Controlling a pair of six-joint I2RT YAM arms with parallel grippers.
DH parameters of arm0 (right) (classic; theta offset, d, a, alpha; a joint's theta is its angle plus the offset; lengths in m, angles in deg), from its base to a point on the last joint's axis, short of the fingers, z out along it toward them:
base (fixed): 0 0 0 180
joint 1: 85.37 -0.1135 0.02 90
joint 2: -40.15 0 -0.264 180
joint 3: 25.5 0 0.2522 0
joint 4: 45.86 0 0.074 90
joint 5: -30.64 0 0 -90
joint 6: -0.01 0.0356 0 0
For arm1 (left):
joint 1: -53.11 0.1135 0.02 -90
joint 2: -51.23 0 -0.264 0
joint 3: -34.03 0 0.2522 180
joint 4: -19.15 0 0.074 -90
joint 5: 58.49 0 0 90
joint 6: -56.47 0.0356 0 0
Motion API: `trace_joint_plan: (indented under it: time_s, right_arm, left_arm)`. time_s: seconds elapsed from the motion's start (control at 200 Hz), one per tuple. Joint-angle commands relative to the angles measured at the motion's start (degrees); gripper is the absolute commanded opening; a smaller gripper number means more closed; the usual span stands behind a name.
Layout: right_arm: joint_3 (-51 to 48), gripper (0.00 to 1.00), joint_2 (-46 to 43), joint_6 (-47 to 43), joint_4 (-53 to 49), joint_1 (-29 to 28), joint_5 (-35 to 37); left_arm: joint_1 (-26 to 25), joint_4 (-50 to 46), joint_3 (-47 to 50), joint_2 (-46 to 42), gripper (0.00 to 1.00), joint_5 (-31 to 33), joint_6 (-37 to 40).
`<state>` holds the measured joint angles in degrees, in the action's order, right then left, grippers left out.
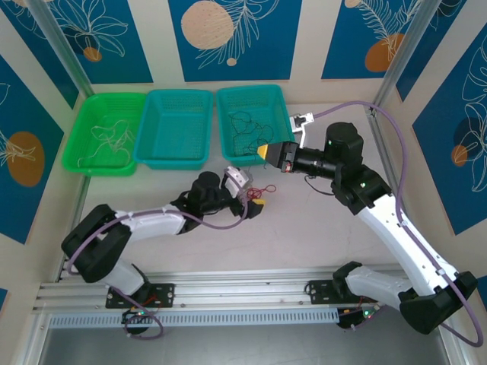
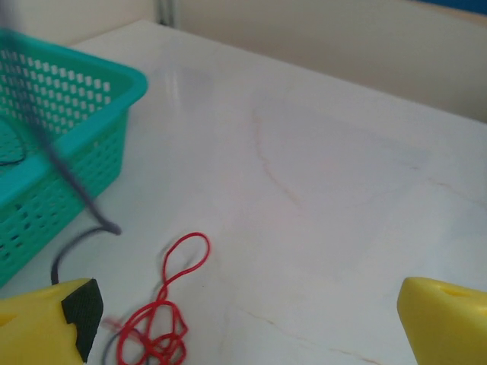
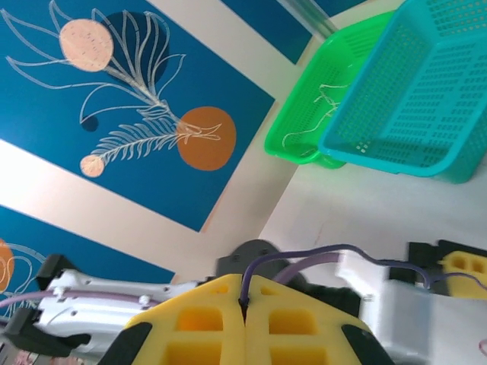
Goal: Untangle the cables
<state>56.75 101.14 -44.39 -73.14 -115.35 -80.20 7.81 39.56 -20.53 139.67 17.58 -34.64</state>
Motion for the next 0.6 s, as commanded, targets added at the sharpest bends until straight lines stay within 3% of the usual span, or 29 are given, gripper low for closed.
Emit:
trace_joint_plan:
  time_s: [0.0,0.105,0.24,0.37,0.595]
  right_arm:
    - [3.0,0.0,0.0,-2.0,2.9,-1.4,-3.5]
    - [4.2,0.0,-0.9,-2.1,2.4,-1.7,-2.7]
    - [6.2,0.0,-3.7,-1.6,1.2,0.1,1.0]
    - [10.1,0.0,-6.4,-0.9,1.1,3.6,4.3]
    - [18.5,0.0,-4.8,-0.6,2.3,6.3,4.4]
  left_arm:
    - [-0.3,4.5,-3.2,3.3,0.95,7.3,0.3]
    - [-0.3,4.5,-4.4,6.1,0.81,10.0,-0.9]
    - [-0.3,1.3,-4.6,8.1,0.77,15.8,-3.3]
    - [1.1,-3.0,-2.9,9.9,0.78,24.4,-8.9]
    - [6.0,-5.6,1.0,12.3,0.84,23.8,-18.7]
